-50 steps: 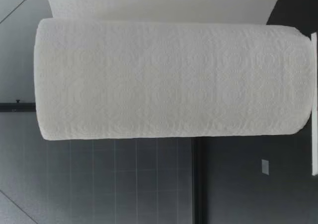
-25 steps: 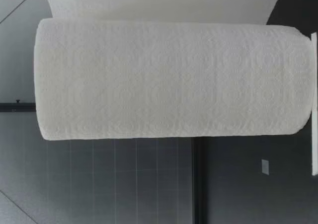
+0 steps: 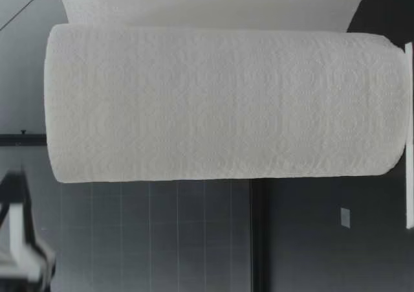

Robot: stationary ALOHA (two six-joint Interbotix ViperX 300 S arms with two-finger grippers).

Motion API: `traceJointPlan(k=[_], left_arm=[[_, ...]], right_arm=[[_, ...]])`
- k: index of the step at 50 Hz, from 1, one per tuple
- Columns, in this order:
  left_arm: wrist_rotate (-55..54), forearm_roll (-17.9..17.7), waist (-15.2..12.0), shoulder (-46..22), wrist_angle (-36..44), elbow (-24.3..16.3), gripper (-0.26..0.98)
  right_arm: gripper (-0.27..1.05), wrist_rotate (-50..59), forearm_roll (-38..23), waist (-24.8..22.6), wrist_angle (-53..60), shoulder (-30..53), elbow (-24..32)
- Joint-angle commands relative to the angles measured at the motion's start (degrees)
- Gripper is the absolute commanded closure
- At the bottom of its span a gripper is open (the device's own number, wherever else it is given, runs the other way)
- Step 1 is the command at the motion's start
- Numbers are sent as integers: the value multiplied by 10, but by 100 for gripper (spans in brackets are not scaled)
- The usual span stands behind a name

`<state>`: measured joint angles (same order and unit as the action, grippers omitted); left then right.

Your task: Pick up a piece of paper towel and place it on the spilled liquid.

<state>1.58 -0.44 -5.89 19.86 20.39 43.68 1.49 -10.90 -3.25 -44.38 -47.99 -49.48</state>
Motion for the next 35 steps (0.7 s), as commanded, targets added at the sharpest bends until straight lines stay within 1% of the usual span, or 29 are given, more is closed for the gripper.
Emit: traceJointPlan(k=[1,4,7,13,14,17,20,23,28,35], left_arm=[[3,0,-4,-19,3,-40,60],[4,0,-4,-31,3,-52,60],[5,2,-7,-40,4,-61,60],[6,2,-11,-52,4,-69,60],[6,2,-11,-54,4,-69,60],[5,3,-11,-57,4,-69,60],[5,3,-11,-61,4,-67,60],[5,3,-11,-62,4,-64,60],[5,3,-11,-69,4,-63,60],[5,3,-11,-77,4,-62,60]], right_arm=[[76,22,-62,-33,-66,41,41],[76,59,-121,-63,-124,74,63],[76,110,-187,-107,-190,104,83],[76,247,-323,-220,-318,151,108],[76,283,-351,-249,-344,161,112],[76,360,-398,-300,-381,176,117],[76,441,-423,-338,-392,187,120],[76,519,-436,-359,-388,197,119],[76,635,-454,-377,-372,215,112],[76,736,-490,-383,-339,239,94]])
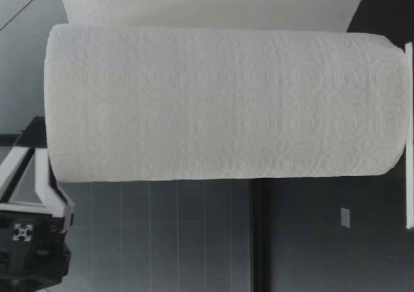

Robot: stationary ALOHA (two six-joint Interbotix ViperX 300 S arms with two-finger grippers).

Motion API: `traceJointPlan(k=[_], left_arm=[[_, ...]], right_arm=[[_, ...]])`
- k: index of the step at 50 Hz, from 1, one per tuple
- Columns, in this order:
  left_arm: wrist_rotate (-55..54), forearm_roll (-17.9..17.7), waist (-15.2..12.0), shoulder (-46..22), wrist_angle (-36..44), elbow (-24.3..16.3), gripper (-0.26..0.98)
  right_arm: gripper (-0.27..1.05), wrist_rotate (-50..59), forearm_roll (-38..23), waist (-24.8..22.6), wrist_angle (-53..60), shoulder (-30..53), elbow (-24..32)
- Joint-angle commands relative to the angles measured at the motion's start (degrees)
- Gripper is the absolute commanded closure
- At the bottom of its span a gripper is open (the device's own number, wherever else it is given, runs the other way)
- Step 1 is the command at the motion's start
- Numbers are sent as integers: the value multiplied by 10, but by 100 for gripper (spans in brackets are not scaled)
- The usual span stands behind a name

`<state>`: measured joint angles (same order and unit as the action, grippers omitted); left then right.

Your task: Pick up a piece of paper towel and place it on the spilled liquid.

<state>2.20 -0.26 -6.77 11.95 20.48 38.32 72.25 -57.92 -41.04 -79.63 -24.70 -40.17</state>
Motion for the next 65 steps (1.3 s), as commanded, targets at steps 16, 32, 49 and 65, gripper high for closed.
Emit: traceJointPlan(k=[16,32,49,65], left_arm=[[-3,-1,-2,-2,3,-2,60],[-3,-1,-2,-3,2,-1,60],[-4,-2,-2,-3,3,0,60],[-4,-3,-2,-3,3,1,60]], right_arm=[[37,256,-113,-5,77,53,-40],[-2,457,-172,25,60,161,-32],[-2,480,-173,56,-57,228,12],[-2,481,-176,97,-57,239,17]])
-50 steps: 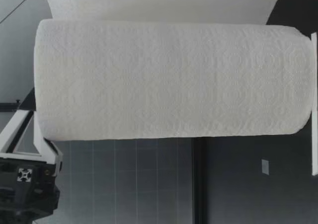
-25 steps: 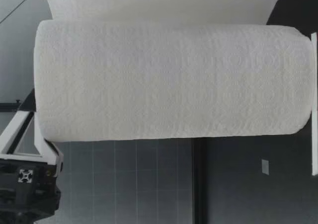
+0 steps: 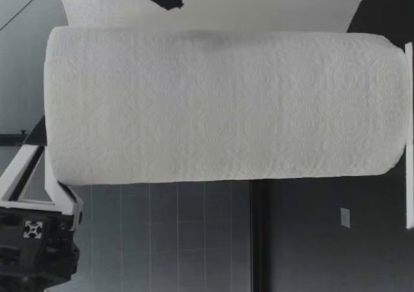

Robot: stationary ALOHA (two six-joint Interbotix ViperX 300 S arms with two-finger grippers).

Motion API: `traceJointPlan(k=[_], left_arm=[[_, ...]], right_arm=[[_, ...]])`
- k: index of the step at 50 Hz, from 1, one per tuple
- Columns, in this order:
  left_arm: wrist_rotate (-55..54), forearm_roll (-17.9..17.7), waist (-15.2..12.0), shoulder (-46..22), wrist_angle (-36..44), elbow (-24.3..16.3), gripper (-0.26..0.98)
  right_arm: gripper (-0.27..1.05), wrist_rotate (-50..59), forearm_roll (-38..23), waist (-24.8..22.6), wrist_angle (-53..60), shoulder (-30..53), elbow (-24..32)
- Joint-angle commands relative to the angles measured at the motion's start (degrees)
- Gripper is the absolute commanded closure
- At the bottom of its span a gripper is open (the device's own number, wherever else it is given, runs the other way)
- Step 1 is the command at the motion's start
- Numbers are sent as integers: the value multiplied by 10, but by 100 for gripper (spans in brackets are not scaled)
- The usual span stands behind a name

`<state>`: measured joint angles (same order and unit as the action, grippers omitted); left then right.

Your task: Pick up a piece of paper towel and place it on the spilled liquid.

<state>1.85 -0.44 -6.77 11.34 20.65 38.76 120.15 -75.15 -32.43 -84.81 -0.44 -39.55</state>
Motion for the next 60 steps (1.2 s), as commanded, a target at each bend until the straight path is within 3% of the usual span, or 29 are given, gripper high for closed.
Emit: traceJointPlan(k=[1,30,35,51,60], left_arm=[[-1,0,-2,4,0,-4,60],[-4,-2,-2,3,0,8,60],[-4,-4,-2,3,0,8,60],[-4,-8,-2,3,0,15,60],[-4,-13,-2,3,0,20,60]], right_arm=[[-2,2,-4,14,-5,-3,11],[0,1,-30,88,20,10,4],[13,0,-30,91,30,10,1],[79,-3,-15,86,58,1,-11],[87,-5,-11,66,70,-3,-18]])
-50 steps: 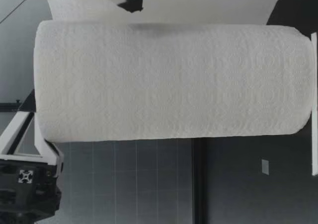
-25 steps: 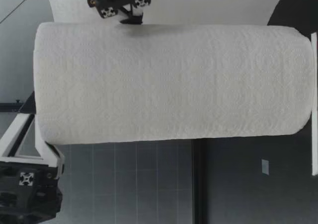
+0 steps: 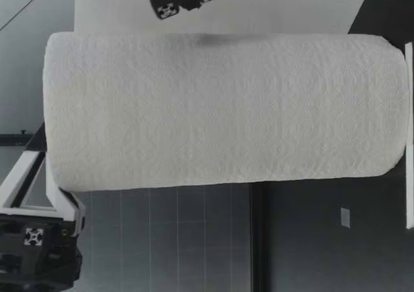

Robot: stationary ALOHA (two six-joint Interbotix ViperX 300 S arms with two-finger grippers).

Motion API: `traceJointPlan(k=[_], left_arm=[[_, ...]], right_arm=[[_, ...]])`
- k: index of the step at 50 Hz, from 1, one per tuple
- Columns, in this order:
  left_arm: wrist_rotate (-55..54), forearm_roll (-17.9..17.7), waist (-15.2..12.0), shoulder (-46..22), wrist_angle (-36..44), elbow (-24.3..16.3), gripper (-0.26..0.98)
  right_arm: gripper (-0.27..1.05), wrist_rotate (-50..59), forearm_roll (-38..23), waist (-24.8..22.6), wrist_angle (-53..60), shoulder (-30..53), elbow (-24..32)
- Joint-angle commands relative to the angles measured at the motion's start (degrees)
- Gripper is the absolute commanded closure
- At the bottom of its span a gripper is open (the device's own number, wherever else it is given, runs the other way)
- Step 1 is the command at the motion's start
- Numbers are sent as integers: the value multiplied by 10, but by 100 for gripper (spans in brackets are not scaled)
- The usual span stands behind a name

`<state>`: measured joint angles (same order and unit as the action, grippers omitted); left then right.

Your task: Pick up a piece of paper towel and place it on the spilled liquid.

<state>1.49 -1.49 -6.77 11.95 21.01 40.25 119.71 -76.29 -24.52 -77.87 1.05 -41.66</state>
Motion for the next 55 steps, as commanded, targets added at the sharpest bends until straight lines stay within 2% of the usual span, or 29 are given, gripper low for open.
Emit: traceJointPlan(k=[1,22,31,55], left_arm=[[-1,-3,-2,-3,-4,6,60],[-2,-6,-2,-10,-5,8,60],[2,-9,-3,-40,-175,-34,60],[-7,-14,-3,-29,-153,-18,60]], right_arm=[[87,-1,4,-17,1,-18,2],[87,5,98,-64,1,-34,-34],[87,4,108,-69,1,-35,-39],[87,7,236,-126,-14,-50,-82]])
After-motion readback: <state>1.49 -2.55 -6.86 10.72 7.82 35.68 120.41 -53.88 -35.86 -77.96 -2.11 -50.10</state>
